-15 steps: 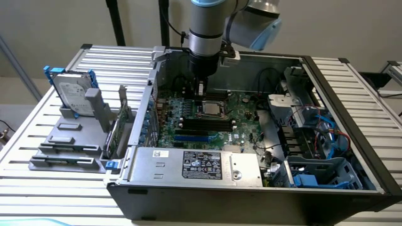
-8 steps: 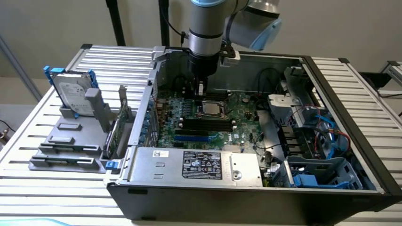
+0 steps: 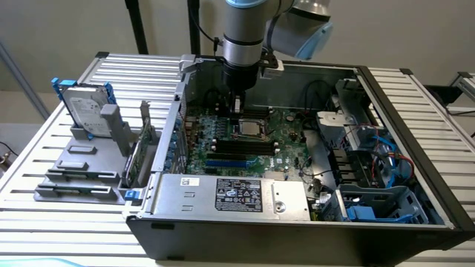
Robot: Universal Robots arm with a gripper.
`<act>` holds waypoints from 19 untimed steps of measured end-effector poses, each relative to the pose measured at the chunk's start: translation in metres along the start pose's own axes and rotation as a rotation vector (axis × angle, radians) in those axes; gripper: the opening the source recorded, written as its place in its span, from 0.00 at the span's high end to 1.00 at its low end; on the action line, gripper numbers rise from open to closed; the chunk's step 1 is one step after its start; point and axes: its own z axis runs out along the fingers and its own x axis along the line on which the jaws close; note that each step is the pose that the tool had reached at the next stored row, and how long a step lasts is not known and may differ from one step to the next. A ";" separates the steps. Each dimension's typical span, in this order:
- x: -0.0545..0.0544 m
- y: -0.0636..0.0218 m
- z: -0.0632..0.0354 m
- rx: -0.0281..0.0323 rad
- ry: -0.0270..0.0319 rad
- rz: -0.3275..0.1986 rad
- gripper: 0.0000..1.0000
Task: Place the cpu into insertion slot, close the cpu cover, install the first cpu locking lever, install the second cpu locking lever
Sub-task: 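Close the cpu cover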
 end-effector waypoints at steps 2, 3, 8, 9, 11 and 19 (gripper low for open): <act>0.000 0.0003 -0.0001 0.0000 -0.0001 0.000 0.89; 0.000 0.0037 -0.0007 0.0001 0.0004 0.000 0.89; 0.000 0.0256 -0.0122 0.0065 0.0009 0.000 0.89; 0.000 0.0303 -0.0158 0.0081 0.0007 0.000 0.89; 0.000 0.0393 -0.0229 0.0107 0.0010 0.000 0.89; 0.000 0.0752 -0.0487 0.0188 0.0045 -0.001 0.89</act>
